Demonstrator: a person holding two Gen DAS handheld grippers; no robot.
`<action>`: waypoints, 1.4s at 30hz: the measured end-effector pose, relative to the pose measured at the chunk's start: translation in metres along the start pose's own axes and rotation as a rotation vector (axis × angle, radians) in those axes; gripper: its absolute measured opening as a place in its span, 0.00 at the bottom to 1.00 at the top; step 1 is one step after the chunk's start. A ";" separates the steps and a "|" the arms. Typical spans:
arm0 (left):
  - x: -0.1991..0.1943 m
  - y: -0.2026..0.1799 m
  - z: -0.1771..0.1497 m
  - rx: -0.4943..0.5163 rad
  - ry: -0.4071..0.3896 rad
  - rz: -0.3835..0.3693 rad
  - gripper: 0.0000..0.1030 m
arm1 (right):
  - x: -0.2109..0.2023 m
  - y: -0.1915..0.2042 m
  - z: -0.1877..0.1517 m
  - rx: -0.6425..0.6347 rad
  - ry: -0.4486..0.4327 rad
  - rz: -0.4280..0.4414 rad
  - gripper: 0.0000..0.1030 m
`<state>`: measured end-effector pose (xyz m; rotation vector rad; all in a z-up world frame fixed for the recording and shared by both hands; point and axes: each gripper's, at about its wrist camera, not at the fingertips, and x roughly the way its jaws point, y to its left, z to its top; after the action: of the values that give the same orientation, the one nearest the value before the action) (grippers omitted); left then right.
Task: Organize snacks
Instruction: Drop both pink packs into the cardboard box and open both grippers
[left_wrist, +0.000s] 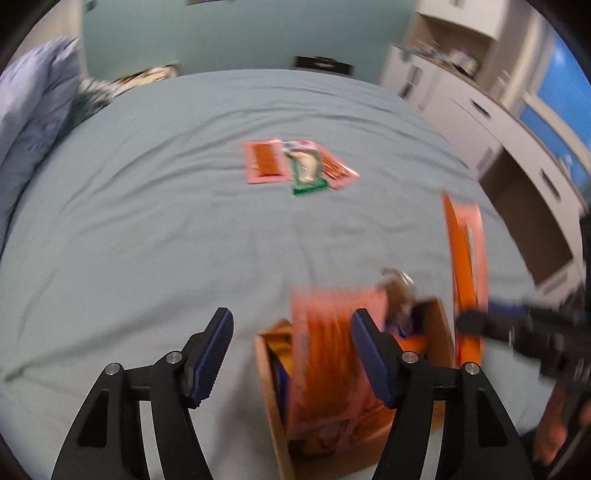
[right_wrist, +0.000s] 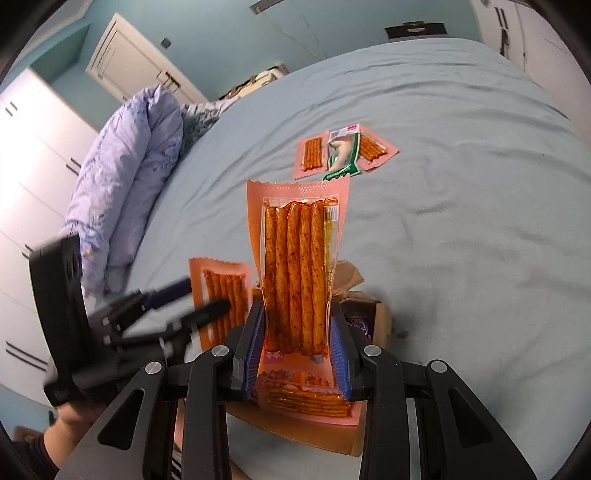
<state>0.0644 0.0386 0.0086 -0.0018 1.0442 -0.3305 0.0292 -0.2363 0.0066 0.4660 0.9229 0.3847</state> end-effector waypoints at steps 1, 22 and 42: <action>-0.001 0.006 0.003 -0.032 -0.012 0.002 0.64 | 0.002 0.000 0.000 -0.003 0.011 0.012 0.30; 0.011 0.018 -0.001 -0.064 0.014 0.103 0.64 | 0.011 -0.040 0.038 0.155 0.068 -0.079 0.50; 0.019 0.036 0.009 -0.164 0.068 0.076 0.66 | 0.023 -0.066 0.034 0.244 0.093 -0.135 0.50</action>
<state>0.0903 0.0666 -0.0089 -0.0991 1.1331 -0.1765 0.0776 -0.2868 -0.0265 0.6088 1.0918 0.1715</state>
